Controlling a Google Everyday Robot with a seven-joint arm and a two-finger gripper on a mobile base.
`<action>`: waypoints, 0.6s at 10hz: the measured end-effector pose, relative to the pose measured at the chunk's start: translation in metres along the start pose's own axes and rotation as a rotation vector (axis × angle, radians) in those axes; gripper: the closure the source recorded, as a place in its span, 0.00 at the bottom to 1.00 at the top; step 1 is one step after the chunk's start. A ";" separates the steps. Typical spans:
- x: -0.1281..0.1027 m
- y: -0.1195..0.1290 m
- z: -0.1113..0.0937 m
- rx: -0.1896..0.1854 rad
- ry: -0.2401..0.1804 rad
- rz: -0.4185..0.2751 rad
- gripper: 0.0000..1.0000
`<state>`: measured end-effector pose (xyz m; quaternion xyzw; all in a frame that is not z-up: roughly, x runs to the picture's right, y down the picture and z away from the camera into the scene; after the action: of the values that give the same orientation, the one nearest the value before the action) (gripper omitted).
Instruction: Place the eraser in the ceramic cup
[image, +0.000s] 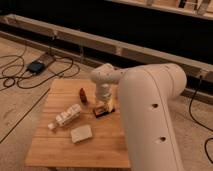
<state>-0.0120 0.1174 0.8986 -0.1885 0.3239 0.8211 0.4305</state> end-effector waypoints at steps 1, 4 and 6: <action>0.000 0.008 0.000 -0.059 0.000 -0.020 0.35; 0.004 0.017 0.001 -0.234 0.009 -0.076 0.35; 0.006 -0.002 0.009 -0.235 0.017 -0.111 0.35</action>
<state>-0.0142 0.1280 0.9002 -0.2624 0.2183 0.8265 0.4476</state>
